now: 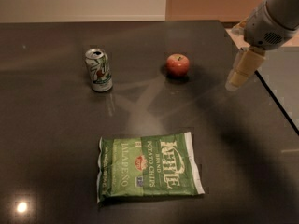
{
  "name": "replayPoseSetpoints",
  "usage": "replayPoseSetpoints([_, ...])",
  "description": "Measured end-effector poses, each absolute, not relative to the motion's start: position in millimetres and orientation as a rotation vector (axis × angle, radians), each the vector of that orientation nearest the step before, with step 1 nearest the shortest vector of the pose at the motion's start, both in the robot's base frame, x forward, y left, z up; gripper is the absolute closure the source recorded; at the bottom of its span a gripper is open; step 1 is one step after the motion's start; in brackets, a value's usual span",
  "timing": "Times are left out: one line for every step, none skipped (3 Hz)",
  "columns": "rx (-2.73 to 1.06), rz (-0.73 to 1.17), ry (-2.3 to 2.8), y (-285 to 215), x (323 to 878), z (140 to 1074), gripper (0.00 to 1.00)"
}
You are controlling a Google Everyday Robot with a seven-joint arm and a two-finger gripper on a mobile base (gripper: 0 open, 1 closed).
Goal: Move apple near green jalapeno chip bag
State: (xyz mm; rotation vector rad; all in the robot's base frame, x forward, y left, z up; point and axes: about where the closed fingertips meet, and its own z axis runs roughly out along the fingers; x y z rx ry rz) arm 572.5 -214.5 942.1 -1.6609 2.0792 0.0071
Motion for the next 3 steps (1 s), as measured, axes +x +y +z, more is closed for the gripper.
replayPoseSetpoints([-1.629,0.061,2.077,-204.1,612.0,927.1,0.0])
replayPoseSetpoints([-1.597,0.132,2.09,-191.2,647.4,908.9,0.0])
replayPoseSetpoints([-1.561,0.196,2.12,-179.0,672.4,891.4,0.0])
